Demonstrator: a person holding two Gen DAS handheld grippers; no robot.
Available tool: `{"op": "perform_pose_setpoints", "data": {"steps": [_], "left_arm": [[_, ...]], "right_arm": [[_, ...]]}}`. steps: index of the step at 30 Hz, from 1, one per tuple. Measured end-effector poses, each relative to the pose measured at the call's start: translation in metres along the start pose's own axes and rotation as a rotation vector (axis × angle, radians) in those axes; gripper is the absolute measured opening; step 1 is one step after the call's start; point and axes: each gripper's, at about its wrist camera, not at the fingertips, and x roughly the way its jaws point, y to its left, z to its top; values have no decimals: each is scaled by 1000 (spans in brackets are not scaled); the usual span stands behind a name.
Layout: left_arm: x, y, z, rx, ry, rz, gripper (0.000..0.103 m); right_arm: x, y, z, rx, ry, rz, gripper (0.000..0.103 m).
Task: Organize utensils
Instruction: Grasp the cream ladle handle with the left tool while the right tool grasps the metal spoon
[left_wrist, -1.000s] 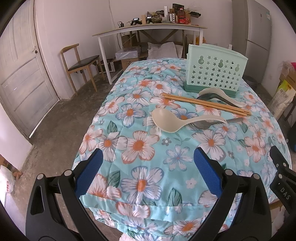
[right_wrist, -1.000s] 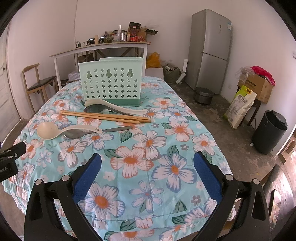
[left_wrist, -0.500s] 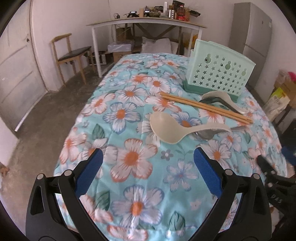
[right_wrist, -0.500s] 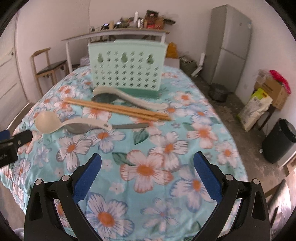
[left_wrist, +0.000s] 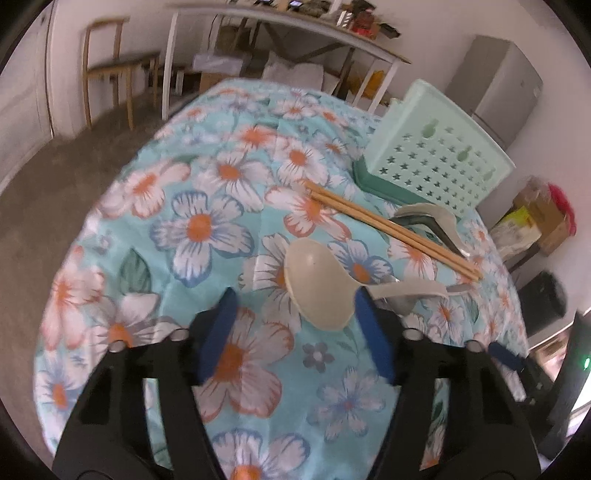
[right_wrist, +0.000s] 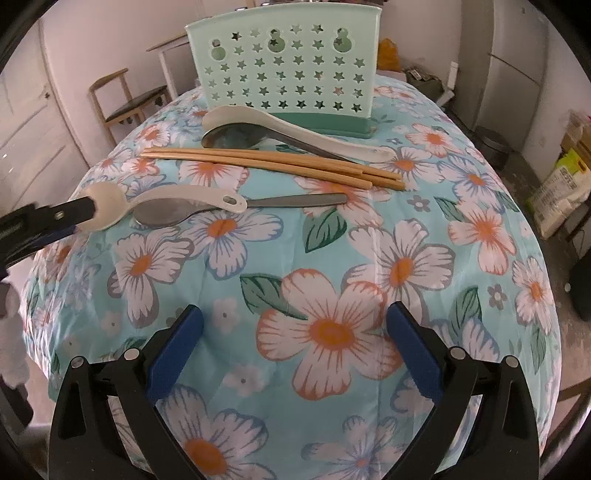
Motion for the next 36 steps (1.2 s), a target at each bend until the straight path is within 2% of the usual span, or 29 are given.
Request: {"op": "perform_pose_setpoints", "data": {"steps": [3, 10, 15, 19, 23, 28, 31, 32, 36], "left_arm": [[8, 9, 4, -53, 4, -23, 42], [14, 16, 6, -86, 4, -60, 8], [-3, 30, 10, -135, -22, -116, 5], [-27, 46, 18, -172, -79, -134, 5], [-55, 66, 29, -211, -163, -122, 5], [-79, 85, 39, -233, -243, -91, 5], [-83, 95, 40, -247, -265, -72, 5], [-83, 97, 40, -248, -267, -68, 5], [-85, 107, 39, -257, -276, -56, 5]], "right_arm": [[-1, -3, -2, -9, -11, 24, 97], [-3, -5, -3, -18, -24, 32, 97], [-8, 1, 7, -18, -1, 25, 97], [-22, 20, 21, -91, -89, 13, 97], [-29, 58, 35, -252, -182, -19, 93], [-13, 106, 38, -497, -220, -101, 75], [1, 127, 34, -624, -202, -146, 62], [5, 132, 33, -653, -195, -158, 59], [29, 143, 31, -734, -141, -239, 39]]}}
